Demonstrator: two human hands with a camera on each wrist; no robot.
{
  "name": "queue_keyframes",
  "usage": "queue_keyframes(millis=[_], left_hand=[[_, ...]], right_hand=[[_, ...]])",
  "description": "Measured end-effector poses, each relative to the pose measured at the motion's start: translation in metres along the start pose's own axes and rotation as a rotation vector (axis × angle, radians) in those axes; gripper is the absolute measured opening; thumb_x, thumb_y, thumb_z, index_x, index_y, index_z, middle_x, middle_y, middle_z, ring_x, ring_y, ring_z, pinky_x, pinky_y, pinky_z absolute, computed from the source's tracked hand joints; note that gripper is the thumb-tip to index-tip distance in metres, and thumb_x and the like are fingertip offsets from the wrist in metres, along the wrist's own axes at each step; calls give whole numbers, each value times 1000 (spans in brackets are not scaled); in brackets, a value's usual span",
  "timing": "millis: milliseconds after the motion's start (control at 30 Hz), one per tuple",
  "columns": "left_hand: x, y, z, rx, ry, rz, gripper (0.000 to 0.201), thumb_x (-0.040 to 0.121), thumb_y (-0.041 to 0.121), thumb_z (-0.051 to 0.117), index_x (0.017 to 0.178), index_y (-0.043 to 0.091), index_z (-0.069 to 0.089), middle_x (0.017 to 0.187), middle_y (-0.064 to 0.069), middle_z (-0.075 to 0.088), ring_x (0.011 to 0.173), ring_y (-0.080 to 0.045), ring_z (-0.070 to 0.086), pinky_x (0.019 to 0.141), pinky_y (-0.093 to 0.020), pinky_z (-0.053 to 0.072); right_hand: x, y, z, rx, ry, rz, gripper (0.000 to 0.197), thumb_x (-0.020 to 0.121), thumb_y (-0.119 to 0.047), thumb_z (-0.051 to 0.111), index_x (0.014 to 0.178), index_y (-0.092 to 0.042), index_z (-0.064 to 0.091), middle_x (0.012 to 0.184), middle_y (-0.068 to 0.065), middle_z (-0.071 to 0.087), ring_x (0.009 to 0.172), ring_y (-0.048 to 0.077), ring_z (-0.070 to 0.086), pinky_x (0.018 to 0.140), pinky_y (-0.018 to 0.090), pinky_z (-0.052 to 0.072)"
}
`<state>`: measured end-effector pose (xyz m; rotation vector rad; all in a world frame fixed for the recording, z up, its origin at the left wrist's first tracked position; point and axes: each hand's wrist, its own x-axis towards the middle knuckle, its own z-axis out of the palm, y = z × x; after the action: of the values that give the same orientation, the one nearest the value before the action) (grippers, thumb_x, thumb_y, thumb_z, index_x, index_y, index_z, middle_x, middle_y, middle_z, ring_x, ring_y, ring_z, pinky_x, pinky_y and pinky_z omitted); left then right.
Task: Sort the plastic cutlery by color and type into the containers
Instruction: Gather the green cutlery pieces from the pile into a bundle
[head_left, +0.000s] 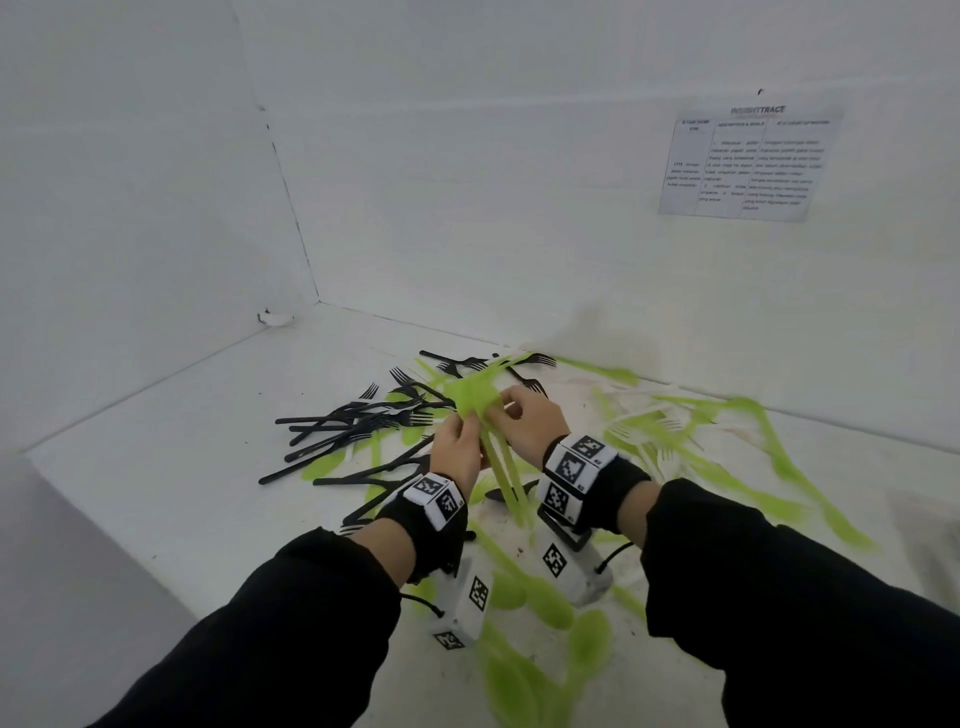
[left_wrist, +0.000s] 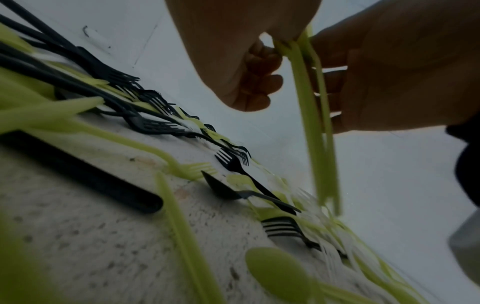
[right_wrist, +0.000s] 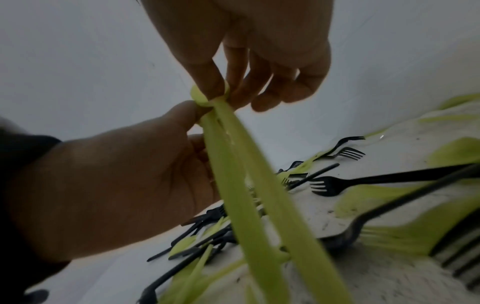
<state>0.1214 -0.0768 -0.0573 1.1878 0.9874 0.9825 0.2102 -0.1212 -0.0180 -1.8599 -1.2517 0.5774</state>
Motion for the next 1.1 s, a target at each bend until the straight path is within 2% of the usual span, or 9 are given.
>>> queue_keyframes(millis=[133,300,400,467,567,700,833,967,1100], left_hand=[[3,-11,5,-127,-104,-251,69,91,63,22,135,14,43,113,-17,61,66,-21,60,49,-26,49],[-10,-10,10,-138,-100,-313,77,91,67,12,141,13,36,111,-24,61,63,-26,66,48,-33,54],[-18,-14,11,46,-171,-237,78,91,65,9,135,10,44,100,-22,63,66,-28,63,49,-31,54],[-29,-13,15,198,-216,-166,77,91,63,8,126,12,53,88,-21,64,70,-32,62,56,-33,52],[-40,-15,19,302,-288,-92,78,86,67,11,121,9,51,103,-26,63,85,-37,66,65,-35,52],[-56,-16,28,96,-286,-295,51,96,57,23,100,11,45,72,-5,50,36,-12,50,39,-21,44],[-54,-23,17,109,-194,-293,50,98,52,24,87,12,51,64,-3,38,29,-7,23,38,-10,21],[-38,-16,-5,120,-77,-378,50,97,55,23,81,13,45,56,2,23,34,-9,17,44,-13,16],[-27,-7,-23,69,-63,-471,30,97,32,24,76,16,38,60,1,24,46,-12,18,46,-15,17]], right_hand=[[-8,7,8,29,-37,62,7,90,-24,53,93,-18,54,81,-3,56,82,20,57,69,25,49],[-16,7,6,-2,-10,61,10,90,-22,53,96,-15,55,80,-4,57,80,18,52,58,18,39],[-17,9,2,1,-30,105,29,88,-26,55,113,-11,56,104,6,63,86,21,56,74,29,47],[-16,12,-2,-27,-79,110,25,89,-27,54,107,-11,58,95,6,59,87,23,56,75,33,47],[-15,18,-8,12,-90,114,15,88,-16,51,78,-8,58,69,6,54,70,24,54,60,32,47],[-20,26,-8,17,-27,118,35,92,-14,48,57,-16,42,58,0,43,59,20,45,54,27,37],[-37,32,-6,-163,-130,167,34,99,-32,33,74,-11,44,66,2,44,76,24,49,65,29,40],[-69,43,-10,-621,-455,83,28,93,-34,48,85,-11,61,69,3,54,56,14,46,47,17,37],[-80,58,5,-810,-649,72,37,78,-50,66,94,-19,53,105,7,61,89,21,54,75,27,41]])
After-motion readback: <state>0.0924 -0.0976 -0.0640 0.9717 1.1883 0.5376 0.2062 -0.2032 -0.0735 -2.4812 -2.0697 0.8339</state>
